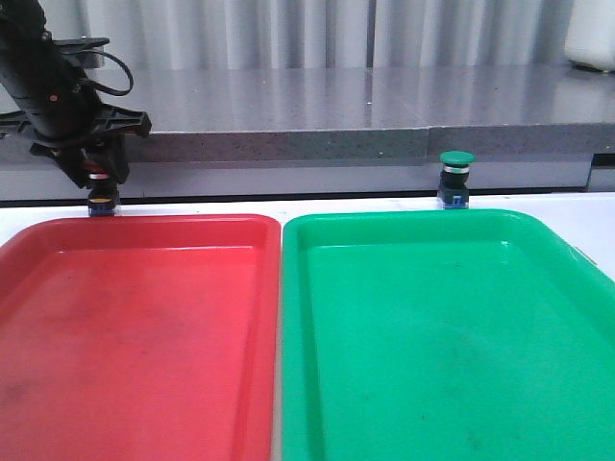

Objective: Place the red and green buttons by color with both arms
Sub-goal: 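Grasp the red-capped button with the left gripper and lift it, then lower the red button into the red tray and release it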

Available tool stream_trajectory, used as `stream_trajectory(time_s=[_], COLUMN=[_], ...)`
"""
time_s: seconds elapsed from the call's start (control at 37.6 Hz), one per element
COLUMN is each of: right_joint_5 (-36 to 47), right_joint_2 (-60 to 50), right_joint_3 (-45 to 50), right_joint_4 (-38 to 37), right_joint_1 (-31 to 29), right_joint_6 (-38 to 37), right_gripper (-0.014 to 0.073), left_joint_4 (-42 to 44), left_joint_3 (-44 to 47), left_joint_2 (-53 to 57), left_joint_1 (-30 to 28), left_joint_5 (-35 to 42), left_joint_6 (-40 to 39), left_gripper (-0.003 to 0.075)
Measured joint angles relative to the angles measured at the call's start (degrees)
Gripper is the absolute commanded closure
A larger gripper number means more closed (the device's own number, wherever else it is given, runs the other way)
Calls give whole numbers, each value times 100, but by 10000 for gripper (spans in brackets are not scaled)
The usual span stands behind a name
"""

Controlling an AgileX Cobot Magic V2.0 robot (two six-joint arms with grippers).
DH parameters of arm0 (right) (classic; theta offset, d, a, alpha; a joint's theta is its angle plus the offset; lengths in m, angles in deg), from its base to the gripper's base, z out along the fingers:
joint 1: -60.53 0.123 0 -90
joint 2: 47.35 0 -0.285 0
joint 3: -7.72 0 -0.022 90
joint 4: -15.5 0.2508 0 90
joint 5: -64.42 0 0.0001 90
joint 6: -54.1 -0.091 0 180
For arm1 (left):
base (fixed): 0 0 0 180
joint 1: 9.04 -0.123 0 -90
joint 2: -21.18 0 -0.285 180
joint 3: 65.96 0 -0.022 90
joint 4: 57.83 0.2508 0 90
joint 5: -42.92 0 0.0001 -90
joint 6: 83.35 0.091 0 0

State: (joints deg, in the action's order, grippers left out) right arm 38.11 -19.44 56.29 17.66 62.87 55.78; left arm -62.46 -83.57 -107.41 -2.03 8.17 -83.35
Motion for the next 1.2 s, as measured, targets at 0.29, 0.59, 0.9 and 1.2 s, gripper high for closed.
stream_trajectory(time_s=[0.29,0.59,0.9,1.2], right_joint_5=[0,0,-9,-9], right_joint_2=[0,0,0,0], right_joint_3=[0,0,0,0], right_joint_4=[0,0,0,0], right_joint_1=[0,0,0,0], right_joint_6=[0,0,0,0], right_gripper=[-41,-41,-41,-41], left_joint_4=[0,-91,-636,-648], left_joint_3=[279,2369,4279,4673], left_joint_2=[822,2698,3266,3266], left_joint_1=[0,422,1602,1685], left_joint_5=[-203,86,893,1126], left_joint_6=[48,145,155,0], left_gripper=[512,512,508,377])
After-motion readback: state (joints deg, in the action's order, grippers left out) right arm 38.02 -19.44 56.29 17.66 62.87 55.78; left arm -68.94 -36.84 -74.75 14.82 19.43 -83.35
